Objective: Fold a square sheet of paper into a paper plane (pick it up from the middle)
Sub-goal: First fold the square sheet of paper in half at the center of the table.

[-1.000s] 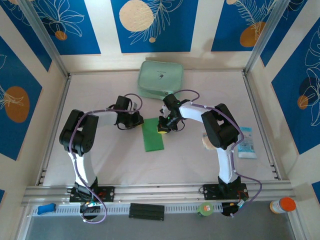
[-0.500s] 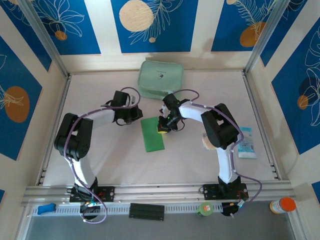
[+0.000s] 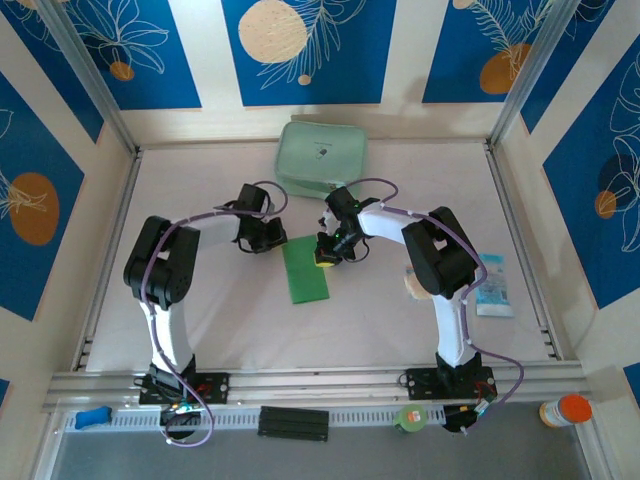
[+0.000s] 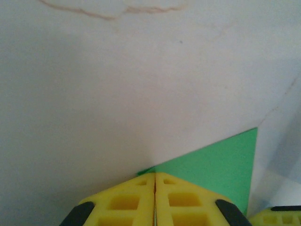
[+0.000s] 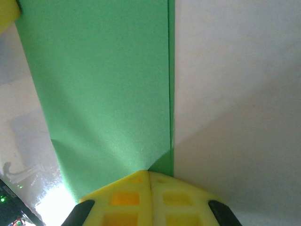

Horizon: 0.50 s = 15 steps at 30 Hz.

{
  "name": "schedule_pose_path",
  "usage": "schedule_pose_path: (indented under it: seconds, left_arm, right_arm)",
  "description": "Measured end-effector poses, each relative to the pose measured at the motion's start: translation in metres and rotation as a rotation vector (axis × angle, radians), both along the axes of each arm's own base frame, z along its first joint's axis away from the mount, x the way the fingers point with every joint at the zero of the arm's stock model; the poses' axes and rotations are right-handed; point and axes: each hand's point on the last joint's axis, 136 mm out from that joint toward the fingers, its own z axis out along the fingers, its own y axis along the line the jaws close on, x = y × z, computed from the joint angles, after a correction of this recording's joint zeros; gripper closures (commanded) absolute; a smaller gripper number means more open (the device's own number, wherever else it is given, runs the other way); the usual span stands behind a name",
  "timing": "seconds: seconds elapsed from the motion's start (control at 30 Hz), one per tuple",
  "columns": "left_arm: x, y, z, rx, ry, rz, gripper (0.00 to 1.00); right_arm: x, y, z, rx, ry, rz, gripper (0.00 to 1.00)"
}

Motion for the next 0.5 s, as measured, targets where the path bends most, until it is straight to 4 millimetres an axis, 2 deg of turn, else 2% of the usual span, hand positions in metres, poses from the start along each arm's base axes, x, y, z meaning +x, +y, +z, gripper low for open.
schedule_pose_path:
  seconds: [0.07, 0.2, 0.3, 0.37, 0.5]
  left_arm:
    - [0.003, 0.008, 0.000, 0.023, 0.006, 0.006, 0.90]
    - [0.014, 0.039, 0.002, 0.103, 0.009, 0.046, 0.90]
    - [0.017, 0.051, 0.006, 0.121, 0.006, 0.056, 0.90]
    - [0.017, 0.049, 0.014, 0.097, -0.006, 0.052, 0.89]
    - [0.005, 0.023, 0.039, -0.010, -0.046, 0.014, 0.89]
  right_arm:
    - [0.000, 0.000, 0.001, 0.001, -0.004, 0.006, 0.98]
    - [0.002, 0.001, 0.004, 0.000, -0.014, 0.026, 0.98]
    - [0.004, 0.000, 0.005, -0.009, -0.027, 0.048, 0.98]
    - [0.006, 0.000, 0.006, -0.017, -0.037, 0.064, 0.98]
    - [0.009, 0.000, 0.007, -0.030, -0.056, 0.114, 0.97]
